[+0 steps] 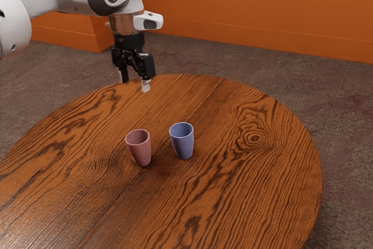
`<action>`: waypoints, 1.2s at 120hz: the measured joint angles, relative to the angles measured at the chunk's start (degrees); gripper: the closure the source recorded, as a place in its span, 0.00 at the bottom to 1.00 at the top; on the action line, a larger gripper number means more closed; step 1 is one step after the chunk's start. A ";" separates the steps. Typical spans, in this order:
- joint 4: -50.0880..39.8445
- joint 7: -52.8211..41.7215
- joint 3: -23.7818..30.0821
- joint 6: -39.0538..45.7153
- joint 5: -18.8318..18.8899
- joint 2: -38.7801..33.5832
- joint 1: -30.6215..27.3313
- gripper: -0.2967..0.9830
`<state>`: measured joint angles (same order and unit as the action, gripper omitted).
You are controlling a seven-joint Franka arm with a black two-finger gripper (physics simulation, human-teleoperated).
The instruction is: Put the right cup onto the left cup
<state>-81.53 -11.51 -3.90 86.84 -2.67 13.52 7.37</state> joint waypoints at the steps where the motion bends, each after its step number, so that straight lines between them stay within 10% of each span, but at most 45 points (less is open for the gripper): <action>1: -0.03 -0.01 0.01 0.19 -0.03 -0.01 0.02 0.23; 144: -6.03 1.18 0.67 23.72 -0.05 14.13 0.82 0.23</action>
<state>-87.56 -10.33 -3.23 110.55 -2.71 27.65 8.19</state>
